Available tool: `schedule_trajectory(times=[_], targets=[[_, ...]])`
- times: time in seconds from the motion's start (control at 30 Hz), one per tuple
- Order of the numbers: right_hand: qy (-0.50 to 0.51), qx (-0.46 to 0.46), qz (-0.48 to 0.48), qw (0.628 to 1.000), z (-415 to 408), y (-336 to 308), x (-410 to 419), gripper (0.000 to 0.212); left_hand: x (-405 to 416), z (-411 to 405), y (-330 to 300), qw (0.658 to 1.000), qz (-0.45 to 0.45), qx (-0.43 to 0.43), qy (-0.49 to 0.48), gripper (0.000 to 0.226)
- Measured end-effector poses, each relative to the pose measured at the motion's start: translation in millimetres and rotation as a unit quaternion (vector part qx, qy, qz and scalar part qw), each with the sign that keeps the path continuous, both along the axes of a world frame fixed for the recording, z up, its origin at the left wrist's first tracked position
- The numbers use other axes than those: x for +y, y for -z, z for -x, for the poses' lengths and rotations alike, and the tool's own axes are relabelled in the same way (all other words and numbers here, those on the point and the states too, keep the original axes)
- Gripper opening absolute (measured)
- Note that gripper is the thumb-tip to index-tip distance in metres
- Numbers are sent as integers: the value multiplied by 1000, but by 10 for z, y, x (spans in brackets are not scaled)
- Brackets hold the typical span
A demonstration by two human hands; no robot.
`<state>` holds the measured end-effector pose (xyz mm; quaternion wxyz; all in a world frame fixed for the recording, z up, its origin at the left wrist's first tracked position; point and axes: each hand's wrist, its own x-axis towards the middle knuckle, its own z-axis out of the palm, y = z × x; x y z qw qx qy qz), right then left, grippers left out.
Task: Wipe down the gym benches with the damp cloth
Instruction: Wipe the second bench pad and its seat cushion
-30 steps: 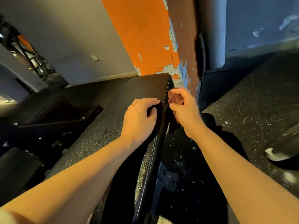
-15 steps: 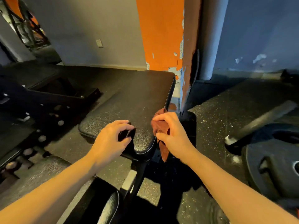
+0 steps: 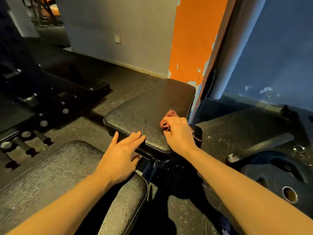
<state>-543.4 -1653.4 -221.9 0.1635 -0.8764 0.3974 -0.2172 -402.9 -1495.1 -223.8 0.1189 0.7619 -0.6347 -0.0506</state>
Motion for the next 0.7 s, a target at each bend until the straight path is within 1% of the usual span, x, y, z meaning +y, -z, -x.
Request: schedule_trajectory(times=[0.07,0.13,0.17,0.2,0.27,0.37,0.43,0.47,0.53,0.63,0.7], targets=[[-64,-3,22,998,26,-4,216,42,-4,-6,-1,1000,1,-9,0,69],[-123,-6,16,992,134,-21,275,47,-3,-9,17,1000,5,-17,-2,70],[-132,-6,10,991,179,-40,231,48,-2,-10,21,1000,8,-18,-3,69],[-129,-6,14,991,193,-56,133,48,-1,-11,28,1000,13,-18,-4,69],[-83,-4,23,996,118,-44,-131,45,3,-9,28,1000,21,-17,-1,69],[14,26,-47,998,-135,-56,-504,46,0,-8,35,1000,29,-8,1,71],[37,72,-73,994,-298,-100,-643,49,-13,-14,43,1000,30,-4,1,72],[32,85,-77,993,-372,-129,-657,49,-16,-13,47,1000,30,-3,1,73],[3,85,-88,992,-501,-194,-562,48,-23,-3,44,1000,27,-4,-3,72],[-79,55,-87,992,-577,-232,-197,40,-24,13,26,1000,22,-12,-5,71],[-119,31,-81,989,-521,-229,33,37,-19,9,33,998,52,20,-16,69]])
